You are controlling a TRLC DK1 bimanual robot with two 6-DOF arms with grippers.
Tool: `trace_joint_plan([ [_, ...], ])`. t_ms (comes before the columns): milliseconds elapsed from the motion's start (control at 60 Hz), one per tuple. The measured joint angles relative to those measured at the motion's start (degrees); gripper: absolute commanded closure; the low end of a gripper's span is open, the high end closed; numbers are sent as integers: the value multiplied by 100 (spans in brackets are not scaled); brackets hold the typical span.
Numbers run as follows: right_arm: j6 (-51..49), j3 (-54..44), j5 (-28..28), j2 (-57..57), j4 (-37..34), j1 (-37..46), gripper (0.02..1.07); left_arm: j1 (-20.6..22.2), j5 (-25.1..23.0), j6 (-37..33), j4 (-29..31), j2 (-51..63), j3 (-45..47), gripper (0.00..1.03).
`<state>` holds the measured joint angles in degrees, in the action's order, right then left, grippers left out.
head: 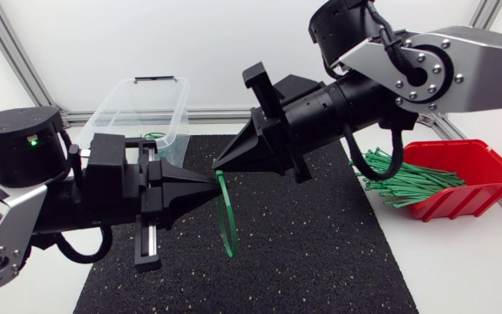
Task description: Take a green cable tie from the red box, thread the tail through the head to close it, then place it in the transparent bin on the left.
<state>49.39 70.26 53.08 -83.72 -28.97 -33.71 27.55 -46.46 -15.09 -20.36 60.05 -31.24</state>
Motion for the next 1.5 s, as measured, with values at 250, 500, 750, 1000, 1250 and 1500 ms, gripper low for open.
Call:
trace_joint_plan([
  [250,-15,-13,-20,26,-87,0,101,203,68,0,22,0,0,100],
  [500,-13,-26,26,103,-278,0,101,621,398,2,144,-101,-22,100],
  [750,4,-59,22,133,-302,7,101,999,772,2,260,-203,-33,100],
  [1000,28,-63,20,323,-269,7,101,1154,815,0,610,-420,-229,100],
  [1250,28,-63,-68,516,-232,7,101,1169,769,0,815,-431,-452,100],
  [1500,28,-61,-107,562,-214,7,101,1169,752,0,903,-505,-483,100],
])
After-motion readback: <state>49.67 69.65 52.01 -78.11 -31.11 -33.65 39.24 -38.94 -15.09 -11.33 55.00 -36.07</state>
